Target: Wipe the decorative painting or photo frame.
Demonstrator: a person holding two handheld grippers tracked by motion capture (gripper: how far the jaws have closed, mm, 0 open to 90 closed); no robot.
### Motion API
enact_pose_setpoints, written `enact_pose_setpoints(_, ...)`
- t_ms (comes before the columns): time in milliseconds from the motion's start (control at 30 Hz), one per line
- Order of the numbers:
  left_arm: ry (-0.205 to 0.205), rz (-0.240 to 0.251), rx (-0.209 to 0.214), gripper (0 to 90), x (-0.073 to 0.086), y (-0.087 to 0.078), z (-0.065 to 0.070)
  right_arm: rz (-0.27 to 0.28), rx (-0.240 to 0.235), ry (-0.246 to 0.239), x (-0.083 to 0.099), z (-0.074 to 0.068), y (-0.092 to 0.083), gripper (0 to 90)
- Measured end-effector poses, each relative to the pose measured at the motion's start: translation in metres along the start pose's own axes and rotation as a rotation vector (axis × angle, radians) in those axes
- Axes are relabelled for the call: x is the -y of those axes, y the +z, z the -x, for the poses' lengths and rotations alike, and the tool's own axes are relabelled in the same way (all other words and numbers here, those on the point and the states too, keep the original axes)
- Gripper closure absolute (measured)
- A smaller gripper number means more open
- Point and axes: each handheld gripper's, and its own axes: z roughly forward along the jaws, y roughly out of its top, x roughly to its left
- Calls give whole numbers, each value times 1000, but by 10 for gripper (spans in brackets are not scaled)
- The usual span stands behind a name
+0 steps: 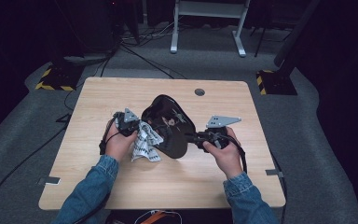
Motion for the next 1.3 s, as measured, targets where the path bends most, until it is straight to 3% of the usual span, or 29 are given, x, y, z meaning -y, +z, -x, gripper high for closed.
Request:
enact_pose_setpoints(567, 27, -74, 17, 835, 15, 12, 15, 3, 1, 2, -1, 0, 0, 790)
enact_pose_setpoints(1000, 52, -92, -18, 839, 21, 14, 27, 4, 7, 6, 0, 0, -1, 791)
enact_pose_setpoints(1167, 41, -92, 5, 835, 20, 7, 22, 2, 10, 5, 0, 1, -1, 791)
enact_pose_setpoints(1300, 14, -65, 43, 831, 20, -16, 16, 6, 11, 17, 2, 5, -2, 790)
